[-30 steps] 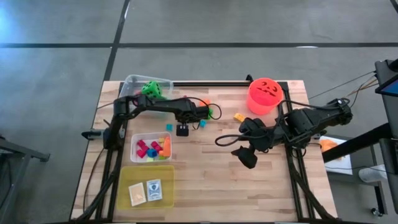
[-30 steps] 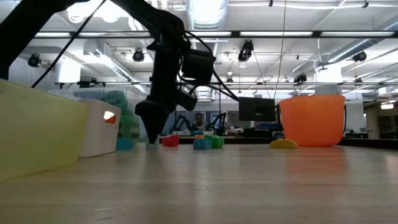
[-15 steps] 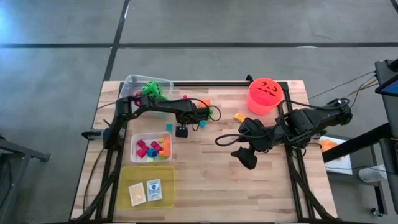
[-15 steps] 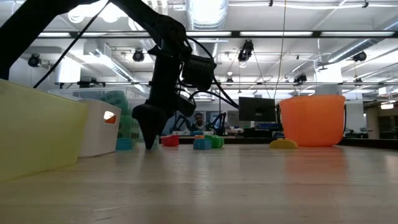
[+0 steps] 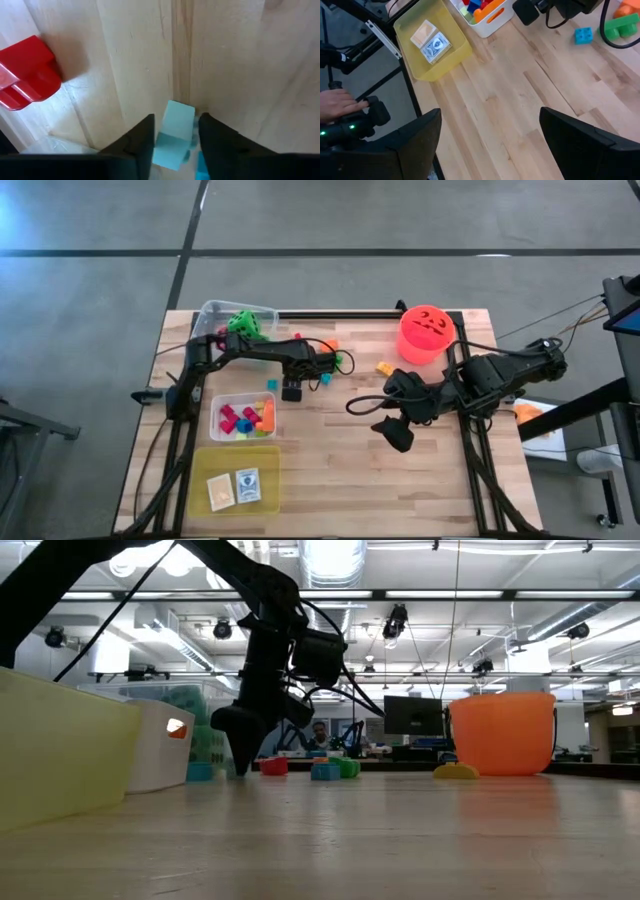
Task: Pick & Place Toys
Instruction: Put the light blue game piece into the white bin
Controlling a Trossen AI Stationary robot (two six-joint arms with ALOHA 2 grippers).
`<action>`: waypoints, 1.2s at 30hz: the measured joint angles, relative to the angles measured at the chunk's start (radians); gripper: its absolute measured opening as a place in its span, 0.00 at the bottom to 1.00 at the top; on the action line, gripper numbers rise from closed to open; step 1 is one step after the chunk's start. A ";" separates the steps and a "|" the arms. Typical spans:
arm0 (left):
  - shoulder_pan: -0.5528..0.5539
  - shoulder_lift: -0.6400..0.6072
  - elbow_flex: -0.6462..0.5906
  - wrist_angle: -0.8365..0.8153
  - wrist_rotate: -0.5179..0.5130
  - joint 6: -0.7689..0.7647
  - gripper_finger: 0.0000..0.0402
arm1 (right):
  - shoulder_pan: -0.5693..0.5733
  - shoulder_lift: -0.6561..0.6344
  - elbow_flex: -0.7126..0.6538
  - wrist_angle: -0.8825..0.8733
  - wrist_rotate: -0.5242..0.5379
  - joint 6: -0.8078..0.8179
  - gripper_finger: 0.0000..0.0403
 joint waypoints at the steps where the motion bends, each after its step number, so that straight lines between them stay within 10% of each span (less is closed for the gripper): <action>1: 0.000 0.000 0.000 0.000 0.000 0.000 0.32 | 0.000 0.000 0.000 0.000 0.000 0.000 0.82; 18: -0.010 -0.008 0.024 -0.006 0.002 -0.034 0.19 | 0.000 0.000 0.000 0.000 0.000 -0.005 0.82; 36: -0.205 -0.024 0.356 -0.351 0.201 -0.084 0.19 | 0.000 0.000 0.000 0.002 0.007 -0.137 0.82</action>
